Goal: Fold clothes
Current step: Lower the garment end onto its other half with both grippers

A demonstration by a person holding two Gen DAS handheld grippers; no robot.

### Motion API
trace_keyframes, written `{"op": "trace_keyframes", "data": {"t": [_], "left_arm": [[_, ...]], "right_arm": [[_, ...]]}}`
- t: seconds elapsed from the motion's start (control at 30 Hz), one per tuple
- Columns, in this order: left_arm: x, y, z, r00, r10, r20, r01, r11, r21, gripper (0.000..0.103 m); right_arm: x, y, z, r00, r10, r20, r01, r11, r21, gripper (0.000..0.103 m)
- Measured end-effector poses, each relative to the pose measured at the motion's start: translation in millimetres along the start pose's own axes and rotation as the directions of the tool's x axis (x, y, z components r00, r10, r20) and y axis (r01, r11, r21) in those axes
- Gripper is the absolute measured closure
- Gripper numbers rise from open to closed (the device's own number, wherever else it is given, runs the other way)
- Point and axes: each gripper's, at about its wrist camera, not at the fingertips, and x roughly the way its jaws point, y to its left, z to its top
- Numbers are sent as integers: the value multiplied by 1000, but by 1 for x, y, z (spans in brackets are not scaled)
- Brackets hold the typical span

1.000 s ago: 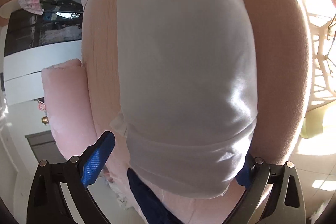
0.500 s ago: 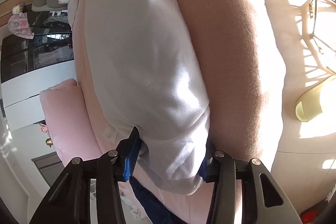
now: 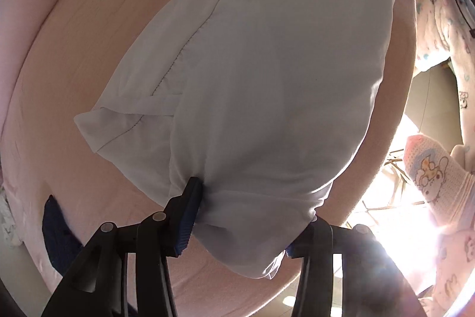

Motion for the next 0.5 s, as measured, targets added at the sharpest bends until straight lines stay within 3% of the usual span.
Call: {"op": "trace_keyframes", "data": {"t": [0.13,0.37,0.5], "left_arm": [[-6,31,4,985,-168,36,172,973,-153,61],[-4,58,0,949,-295,109,314,905,-285,61],[-6,75,-5,923,-339,181,383,845,-374,61]], "right_arm": [[-12,-28,-3,983,163,85,-177,964,198,60],[-14,-50,8,962,223,155,-260,922,286,63],[-19,-63,18,952,237,192,-290,899,328,64]]}}
